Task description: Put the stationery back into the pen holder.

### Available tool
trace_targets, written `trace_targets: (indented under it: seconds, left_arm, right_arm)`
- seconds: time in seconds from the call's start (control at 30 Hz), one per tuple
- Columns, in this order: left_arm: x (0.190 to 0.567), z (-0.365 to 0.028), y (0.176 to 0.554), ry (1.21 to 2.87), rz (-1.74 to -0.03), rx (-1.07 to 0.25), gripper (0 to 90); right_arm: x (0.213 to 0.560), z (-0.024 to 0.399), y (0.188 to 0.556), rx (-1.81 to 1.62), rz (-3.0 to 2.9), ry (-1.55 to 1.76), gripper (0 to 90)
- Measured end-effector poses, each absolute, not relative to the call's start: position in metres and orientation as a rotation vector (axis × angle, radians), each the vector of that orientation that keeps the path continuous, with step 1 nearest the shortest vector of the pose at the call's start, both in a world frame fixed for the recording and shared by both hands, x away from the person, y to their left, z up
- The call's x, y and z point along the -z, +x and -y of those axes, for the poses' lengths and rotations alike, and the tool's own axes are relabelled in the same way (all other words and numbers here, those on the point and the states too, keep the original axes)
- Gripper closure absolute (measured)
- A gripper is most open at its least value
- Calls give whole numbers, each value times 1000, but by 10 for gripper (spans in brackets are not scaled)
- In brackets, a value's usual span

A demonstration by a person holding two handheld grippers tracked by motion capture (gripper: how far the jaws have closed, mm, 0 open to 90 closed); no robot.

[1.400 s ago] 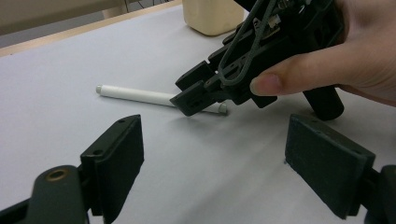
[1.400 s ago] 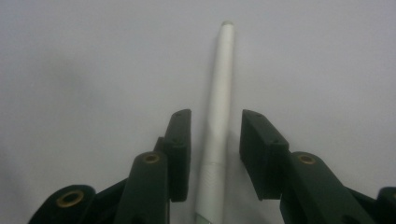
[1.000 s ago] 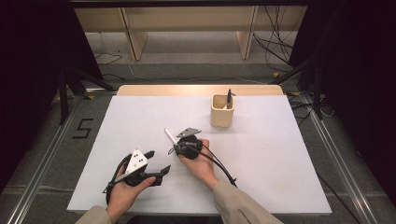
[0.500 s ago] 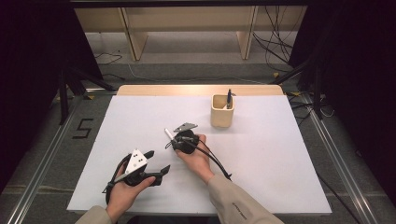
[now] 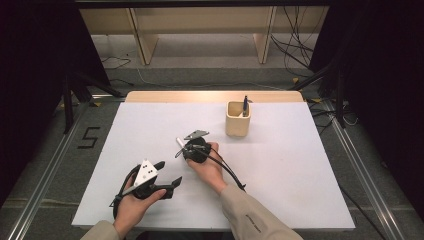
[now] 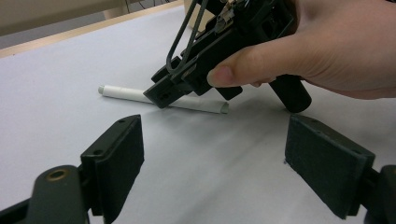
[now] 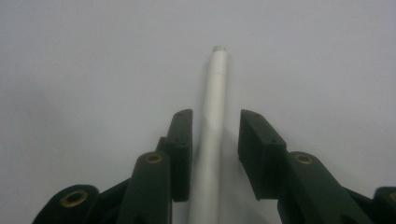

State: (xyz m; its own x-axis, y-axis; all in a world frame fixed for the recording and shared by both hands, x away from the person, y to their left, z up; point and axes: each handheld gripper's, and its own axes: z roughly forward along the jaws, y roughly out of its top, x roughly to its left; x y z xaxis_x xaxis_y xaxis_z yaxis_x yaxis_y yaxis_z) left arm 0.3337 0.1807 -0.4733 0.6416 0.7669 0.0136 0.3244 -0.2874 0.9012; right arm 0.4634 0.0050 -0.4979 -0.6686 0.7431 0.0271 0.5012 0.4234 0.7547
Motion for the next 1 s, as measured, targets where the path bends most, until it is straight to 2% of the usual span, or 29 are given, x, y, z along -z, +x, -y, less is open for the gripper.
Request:
trace_targets:
  seconds: [1.0]
  left_arm:
    - [473, -180, 334, 1877, -864, -560, 196]
  right_arm:
    - [500, -8, 463, -1082, -2376, 1057, 719]
